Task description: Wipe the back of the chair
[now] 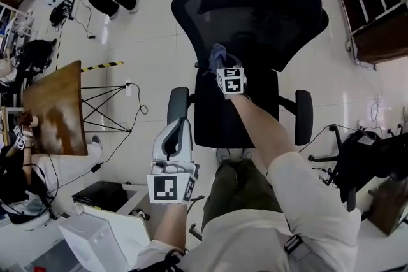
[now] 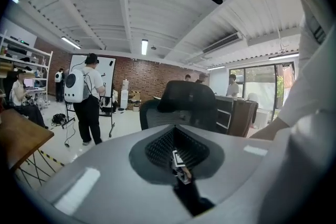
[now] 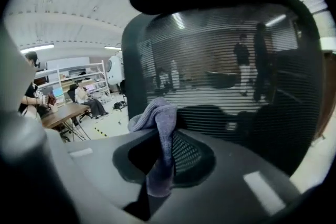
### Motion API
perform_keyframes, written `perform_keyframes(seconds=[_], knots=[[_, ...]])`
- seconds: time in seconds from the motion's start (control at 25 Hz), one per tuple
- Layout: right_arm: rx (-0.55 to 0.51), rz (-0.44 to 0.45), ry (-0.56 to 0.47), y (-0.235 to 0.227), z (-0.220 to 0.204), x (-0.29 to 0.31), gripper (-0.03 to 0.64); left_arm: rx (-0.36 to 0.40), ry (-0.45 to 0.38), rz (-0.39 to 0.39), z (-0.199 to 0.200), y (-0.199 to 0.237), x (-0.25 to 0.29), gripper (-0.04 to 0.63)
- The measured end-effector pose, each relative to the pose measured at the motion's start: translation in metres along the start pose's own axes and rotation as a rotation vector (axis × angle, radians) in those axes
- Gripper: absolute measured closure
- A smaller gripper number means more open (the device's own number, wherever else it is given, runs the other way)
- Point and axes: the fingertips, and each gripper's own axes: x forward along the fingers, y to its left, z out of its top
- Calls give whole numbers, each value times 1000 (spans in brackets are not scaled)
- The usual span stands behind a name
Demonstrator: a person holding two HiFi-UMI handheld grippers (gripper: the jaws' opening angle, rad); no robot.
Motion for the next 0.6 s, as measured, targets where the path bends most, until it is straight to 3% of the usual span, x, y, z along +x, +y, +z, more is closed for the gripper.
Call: perform_keyframes(seconds=[0.24, 0.36, 0.48, 0.6], knots=[[124, -287, 52, -175, -21, -87, 572, -50, 3, -116, 19, -19, 29, 541], [150, -352, 54, -239, -23, -120, 572, -65, 31, -174, 9, -45, 56, 541], [206, -345, 12, -247, -12, -130, 572, -78, 60, -206, -4, -62, 68, 541], [197, -255, -42, -203, -5, -121, 572, -80, 62, -200, -11, -68, 70, 541]])
